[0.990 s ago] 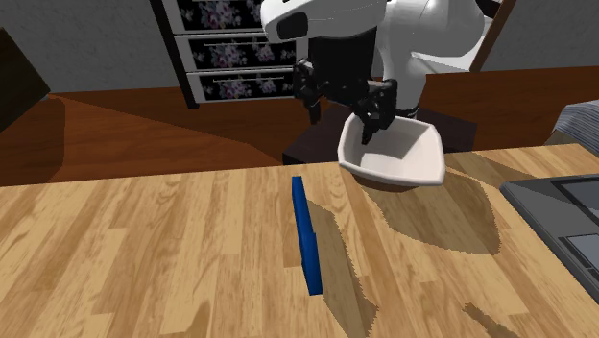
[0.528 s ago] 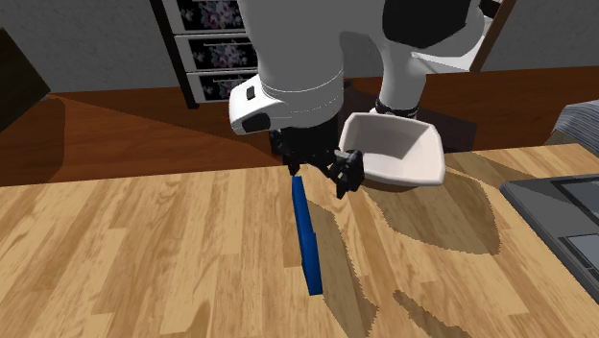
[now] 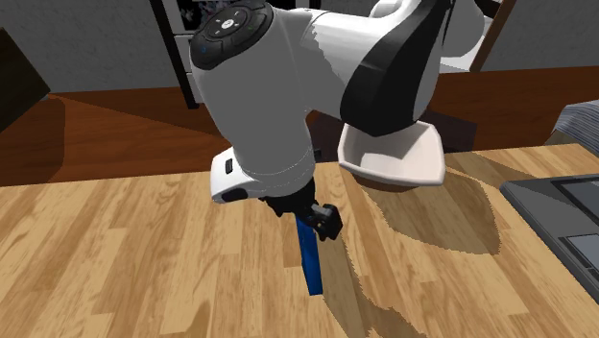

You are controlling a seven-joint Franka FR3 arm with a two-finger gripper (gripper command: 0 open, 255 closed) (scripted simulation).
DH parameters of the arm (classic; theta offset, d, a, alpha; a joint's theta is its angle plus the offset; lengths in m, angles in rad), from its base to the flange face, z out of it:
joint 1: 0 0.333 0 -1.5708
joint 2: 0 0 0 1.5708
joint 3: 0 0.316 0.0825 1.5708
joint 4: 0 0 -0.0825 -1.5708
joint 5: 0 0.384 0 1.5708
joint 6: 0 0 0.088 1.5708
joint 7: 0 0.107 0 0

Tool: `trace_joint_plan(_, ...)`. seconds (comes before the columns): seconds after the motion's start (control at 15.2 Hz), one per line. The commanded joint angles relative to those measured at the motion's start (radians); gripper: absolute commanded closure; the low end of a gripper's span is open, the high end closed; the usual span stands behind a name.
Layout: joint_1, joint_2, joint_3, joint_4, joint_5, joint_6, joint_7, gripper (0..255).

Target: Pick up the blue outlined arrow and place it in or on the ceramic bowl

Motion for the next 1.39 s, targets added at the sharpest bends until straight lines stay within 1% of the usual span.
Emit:
trace_joint_plan(0.0, 0.001, 0.018, 0.002, -0.009, 0.003, 0.026, -0.002, 0)
trace_joint_plan(0.26, 0.002, 0.050, 0.005, -0.036, 0.010, 0.086, -0.006, 0)
trace_joint_plan(0.79, 0.002, 0.050, 0.005, -0.036, 0.010, 0.086, -0.006, 0)
trace_joint_plan(0.86, 0.002, 0.050, 0.005, -0.036, 0.010, 0.086, -0.006, 255)
trace_joint_plan(1.32, 0.002, 0.051, 0.004, -0.036, 0.010, 0.087, -0.007, 255)
